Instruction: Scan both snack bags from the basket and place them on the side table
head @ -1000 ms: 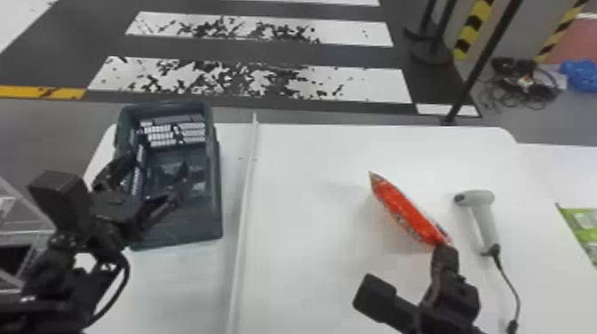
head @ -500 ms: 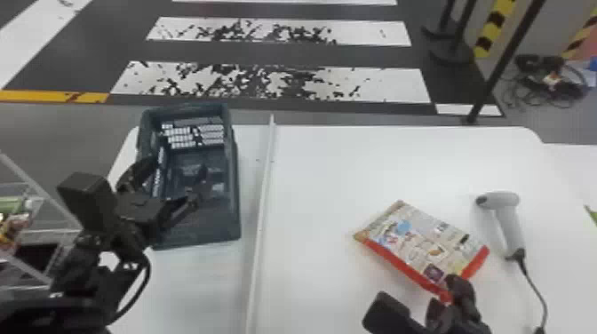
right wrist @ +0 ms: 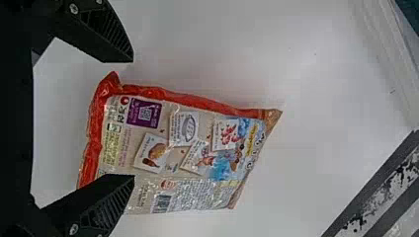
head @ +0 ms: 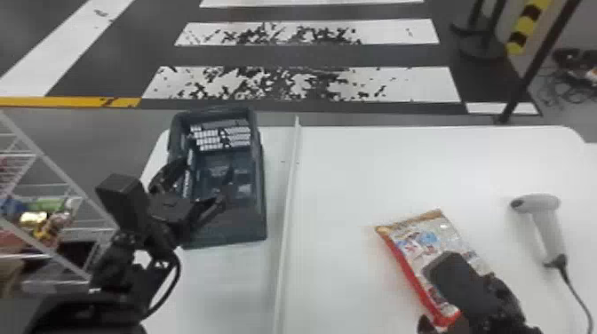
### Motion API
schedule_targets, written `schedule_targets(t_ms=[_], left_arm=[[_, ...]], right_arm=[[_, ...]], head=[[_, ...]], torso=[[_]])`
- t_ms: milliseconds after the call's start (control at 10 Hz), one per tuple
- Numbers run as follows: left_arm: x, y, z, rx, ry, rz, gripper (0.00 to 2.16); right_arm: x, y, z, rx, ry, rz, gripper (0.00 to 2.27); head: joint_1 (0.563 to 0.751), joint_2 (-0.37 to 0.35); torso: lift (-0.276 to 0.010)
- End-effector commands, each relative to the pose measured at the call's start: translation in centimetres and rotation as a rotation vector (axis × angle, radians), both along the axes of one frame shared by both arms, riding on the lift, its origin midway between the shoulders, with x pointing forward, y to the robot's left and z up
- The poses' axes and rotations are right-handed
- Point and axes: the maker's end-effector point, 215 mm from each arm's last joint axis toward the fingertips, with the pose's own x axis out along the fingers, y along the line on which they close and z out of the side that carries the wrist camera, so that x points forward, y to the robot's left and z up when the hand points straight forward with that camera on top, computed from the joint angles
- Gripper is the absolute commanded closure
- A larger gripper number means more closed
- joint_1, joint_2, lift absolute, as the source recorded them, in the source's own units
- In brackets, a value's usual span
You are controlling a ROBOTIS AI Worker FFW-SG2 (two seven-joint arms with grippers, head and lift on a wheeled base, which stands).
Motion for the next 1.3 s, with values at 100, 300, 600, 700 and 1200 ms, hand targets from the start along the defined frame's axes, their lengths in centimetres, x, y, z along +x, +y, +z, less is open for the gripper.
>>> schedule_targets(t_ms=[100, 300, 600, 700, 1200], left_arm=[[0.0, 0.1, -0.2, -0.001, 0.004, 0.002, 0.15], [0.0, 0.2, -0.4, -0.001, 0.006, 0.003, 0.15], [0.0, 0.4, -0.5, 0.001, 0.002, 0.006, 0.15], [0.0, 0.5, -0.5, 0.0, 0.001, 0.008, 0.15], [0.1, 0.6, -0.6, -0.001, 0.002, 0.013, 0.15]], right_arm=[[1.7, 2.1, 0.8, 0.194, 0.003, -0.029, 0.32], [2.7, 3.6, 0.5, 0.326, 0.033, -0.051, 2.05], [4.7, 6.0, -0.1, 0.403, 0.019, 0.021, 2.25], [5.2, 6.3, -1.0, 0.411, 0.035, 0.023, 2.25], [9.1, 5.2, -3.3, 0.355, 0.02, 0.004, 2.25]], head=[[0.695, 0.118], [0.695, 0.153], [0.695, 0.181], [0.695, 0.188], [0.695, 0.19]], torso=[[-0.075], [-0.075], [-0.075], [-0.075], [-0.075]])
